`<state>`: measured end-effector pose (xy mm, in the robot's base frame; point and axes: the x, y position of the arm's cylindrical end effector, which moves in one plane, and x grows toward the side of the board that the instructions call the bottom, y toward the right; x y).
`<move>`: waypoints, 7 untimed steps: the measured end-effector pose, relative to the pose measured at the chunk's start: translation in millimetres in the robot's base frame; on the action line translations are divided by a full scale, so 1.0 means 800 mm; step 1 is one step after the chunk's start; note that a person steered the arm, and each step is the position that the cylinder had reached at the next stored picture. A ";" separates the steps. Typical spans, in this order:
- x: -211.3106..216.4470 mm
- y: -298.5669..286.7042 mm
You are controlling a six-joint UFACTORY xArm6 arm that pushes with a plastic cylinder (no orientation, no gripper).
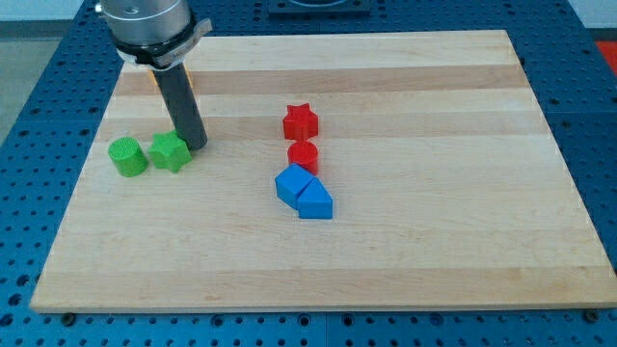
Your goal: Push red star towards the top right of the board
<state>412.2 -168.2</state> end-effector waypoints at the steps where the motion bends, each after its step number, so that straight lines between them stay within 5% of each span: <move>1: 0.000 -0.010; 4: 0.000 -0.032; 7: -0.007 0.072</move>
<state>406.5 -110.7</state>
